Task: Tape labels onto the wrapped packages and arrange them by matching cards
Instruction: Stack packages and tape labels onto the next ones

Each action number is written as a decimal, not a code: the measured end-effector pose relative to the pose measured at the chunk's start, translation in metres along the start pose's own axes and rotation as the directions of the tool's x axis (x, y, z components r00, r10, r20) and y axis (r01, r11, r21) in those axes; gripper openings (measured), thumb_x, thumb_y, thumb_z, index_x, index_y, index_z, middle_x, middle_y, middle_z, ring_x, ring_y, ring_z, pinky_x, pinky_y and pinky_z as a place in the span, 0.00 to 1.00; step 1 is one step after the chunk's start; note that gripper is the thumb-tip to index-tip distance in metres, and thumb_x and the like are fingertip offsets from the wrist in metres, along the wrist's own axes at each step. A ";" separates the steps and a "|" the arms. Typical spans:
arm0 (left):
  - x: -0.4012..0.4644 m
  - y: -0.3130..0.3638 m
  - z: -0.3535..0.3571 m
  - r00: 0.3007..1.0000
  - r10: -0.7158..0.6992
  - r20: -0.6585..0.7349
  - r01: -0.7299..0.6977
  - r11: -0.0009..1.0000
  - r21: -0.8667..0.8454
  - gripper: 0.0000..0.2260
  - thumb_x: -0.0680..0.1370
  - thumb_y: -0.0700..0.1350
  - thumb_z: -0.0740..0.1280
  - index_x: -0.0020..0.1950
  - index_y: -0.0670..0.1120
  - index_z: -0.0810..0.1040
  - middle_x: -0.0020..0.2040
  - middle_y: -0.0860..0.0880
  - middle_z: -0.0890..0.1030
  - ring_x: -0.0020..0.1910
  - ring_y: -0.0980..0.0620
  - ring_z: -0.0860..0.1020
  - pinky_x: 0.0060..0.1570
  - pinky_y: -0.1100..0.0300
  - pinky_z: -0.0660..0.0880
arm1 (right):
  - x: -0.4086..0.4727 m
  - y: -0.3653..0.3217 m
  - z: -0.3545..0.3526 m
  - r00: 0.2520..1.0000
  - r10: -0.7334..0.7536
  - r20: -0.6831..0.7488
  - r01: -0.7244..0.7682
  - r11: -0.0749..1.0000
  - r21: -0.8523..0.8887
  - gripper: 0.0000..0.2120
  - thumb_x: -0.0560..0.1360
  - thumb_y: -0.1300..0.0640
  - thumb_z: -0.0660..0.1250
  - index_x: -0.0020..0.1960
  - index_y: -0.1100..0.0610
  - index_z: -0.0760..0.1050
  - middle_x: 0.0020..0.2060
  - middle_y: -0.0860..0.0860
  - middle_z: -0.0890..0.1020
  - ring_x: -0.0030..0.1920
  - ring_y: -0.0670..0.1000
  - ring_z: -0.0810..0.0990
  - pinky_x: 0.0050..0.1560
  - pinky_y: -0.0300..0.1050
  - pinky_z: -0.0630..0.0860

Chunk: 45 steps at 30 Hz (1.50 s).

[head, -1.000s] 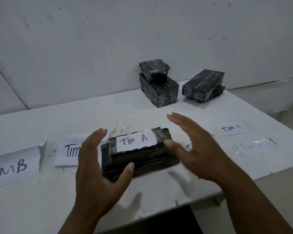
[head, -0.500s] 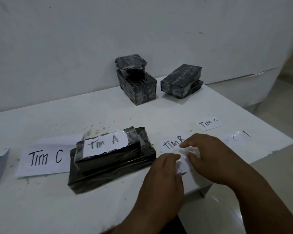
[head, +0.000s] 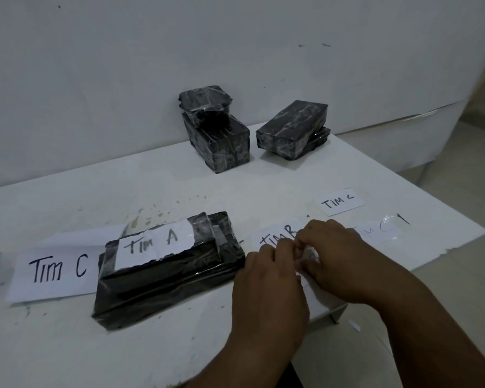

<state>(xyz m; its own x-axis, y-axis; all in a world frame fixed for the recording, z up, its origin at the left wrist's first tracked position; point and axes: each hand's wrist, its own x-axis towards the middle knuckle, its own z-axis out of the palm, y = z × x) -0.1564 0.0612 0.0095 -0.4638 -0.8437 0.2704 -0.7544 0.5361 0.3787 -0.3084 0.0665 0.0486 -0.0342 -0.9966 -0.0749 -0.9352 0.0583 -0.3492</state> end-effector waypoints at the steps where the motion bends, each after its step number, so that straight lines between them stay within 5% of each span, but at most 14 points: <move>1: 0.000 0.001 -0.001 1.000 -0.004 0.001 0.004 1.000 0.018 0.22 0.69 0.43 0.69 0.62 0.54 0.74 0.50 0.52 0.80 0.47 0.48 0.78 0.40 0.56 0.72 | 0.000 0.002 0.000 1.000 -0.003 -0.009 0.003 1.000 0.009 0.02 0.79 0.47 0.67 0.50 0.44 0.76 0.53 0.42 0.76 0.58 0.48 0.72 0.64 0.50 0.68; 6: 0.005 0.003 -0.004 1.000 -0.016 -0.010 0.016 1.000 -0.007 0.25 0.73 0.40 0.67 0.69 0.55 0.71 0.56 0.51 0.78 0.54 0.47 0.76 0.48 0.55 0.72 | 0.002 0.007 0.003 1.000 -0.007 -0.029 0.007 1.000 0.027 0.08 0.79 0.46 0.68 0.58 0.42 0.77 0.54 0.40 0.78 0.58 0.47 0.73 0.65 0.52 0.67; 10: 0.007 0.005 -0.006 0.999 -0.034 0.005 0.034 0.999 0.016 0.21 0.70 0.40 0.65 0.62 0.53 0.74 0.48 0.50 0.80 0.47 0.45 0.76 0.42 0.55 0.70 | 0.006 0.009 0.003 0.999 -0.013 -0.051 0.015 1.000 0.025 0.05 0.79 0.48 0.67 0.44 0.43 0.77 0.46 0.41 0.76 0.51 0.47 0.72 0.62 0.51 0.69; 13: 0.009 0.007 -0.007 0.999 -0.030 -0.025 0.031 0.999 0.042 0.16 0.71 0.41 0.68 0.57 0.53 0.77 0.44 0.52 0.81 0.44 0.47 0.77 0.38 0.57 0.67 | 0.003 0.012 0.002 0.998 -0.044 -0.048 0.046 0.998 0.049 0.07 0.80 0.50 0.68 0.43 0.43 0.74 0.46 0.41 0.76 0.51 0.46 0.73 0.62 0.52 0.71; 18: 0.010 0.010 -0.023 0.996 -0.058 -0.068 0.047 0.987 -0.154 0.06 0.81 0.46 0.64 0.50 0.53 0.81 0.46 0.55 0.82 0.47 0.53 0.78 0.47 0.54 0.75 | -0.007 0.024 -0.008 0.995 -0.067 -0.072 0.079 0.982 0.172 0.07 0.81 0.49 0.67 0.44 0.41 0.73 0.50 0.37 0.76 0.55 0.41 0.73 0.62 0.46 0.70; 23: 0.020 0.016 -0.061 0.981 -0.150 -0.127 0.097 0.931 -0.352 0.04 0.80 0.48 0.68 0.48 0.54 0.82 0.43 0.60 0.82 0.46 0.62 0.78 0.44 0.70 0.73 | -0.012 0.021 -0.022 0.966 -0.086 -0.245 0.171 0.922 0.348 0.08 0.78 0.39 0.62 0.46 0.42 0.74 0.45 0.39 0.79 0.51 0.39 0.76 0.48 0.32 0.71; 28: 0.031 0.005 -0.100 0.936 -0.269 -0.226 0.113 0.840 -0.531 0.05 0.75 0.51 0.76 0.45 0.55 0.81 0.39 0.59 0.83 0.42 0.65 0.80 0.36 0.72 0.75 | -0.006 0.018 -0.036 0.929 0.054 -0.367 0.173 0.812 0.557 0.18 0.72 0.36 0.63 0.44 0.51 0.77 0.41 0.41 0.83 0.42 0.43 0.81 0.40 0.41 0.78; 35: 0.049 -0.022 -0.136 0.911 -0.338 -0.234 0.120 0.763 -0.635 0.02 0.75 0.47 0.77 0.43 0.53 0.87 0.37 0.56 0.86 0.36 0.56 0.84 0.43 0.53 0.83 | 0.008 -0.004 -0.051 0.876 0.221 -0.430 0.247 0.560 0.791 0.05 0.77 0.53 0.71 0.45 0.52 0.85 0.39 0.53 0.87 0.42 0.54 0.86 0.54 0.59 0.84; 40: 0.063 -0.033 -0.152 0.906 -0.367 -0.211 0.149 0.744 -0.652 0.01 0.73 0.47 0.78 0.44 0.53 0.88 0.34 0.53 0.86 0.35 0.58 0.83 0.48 0.51 0.83 | 0.022 -0.019 -0.056 0.827 0.298 -0.478 0.241 0.579 0.779 0.04 0.76 0.50 0.74 0.43 0.48 0.85 0.35 0.49 0.86 0.40 0.52 0.85 0.52 0.61 0.83; 45: 0.086 -0.040 -0.168 0.904 -0.393 -0.167 0.177 0.701 -0.691 0.12 0.71 0.48 0.80 0.53 0.52 0.84 0.37 0.53 0.87 0.37 0.56 0.85 0.44 0.58 0.82 | 0.040 -0.032 -0.063 0.779 0.388 -0.492 0.238 0.543 0.805 0.05 0.76 0.48 0.73 0.44 0.48 0.84 0.34 0.45 0.85 0.38 0.48 0.85 0.49 0.55 0.84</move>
<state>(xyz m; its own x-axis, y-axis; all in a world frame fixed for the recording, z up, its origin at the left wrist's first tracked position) -0.0880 -0.0278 0.1666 -0.0448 -0.9689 0.2435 -0.2900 0.2458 0.9249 -0.3014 0.0214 0.1155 -0.5633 -0.7823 0.2657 -0.2319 -0.1590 -0.9597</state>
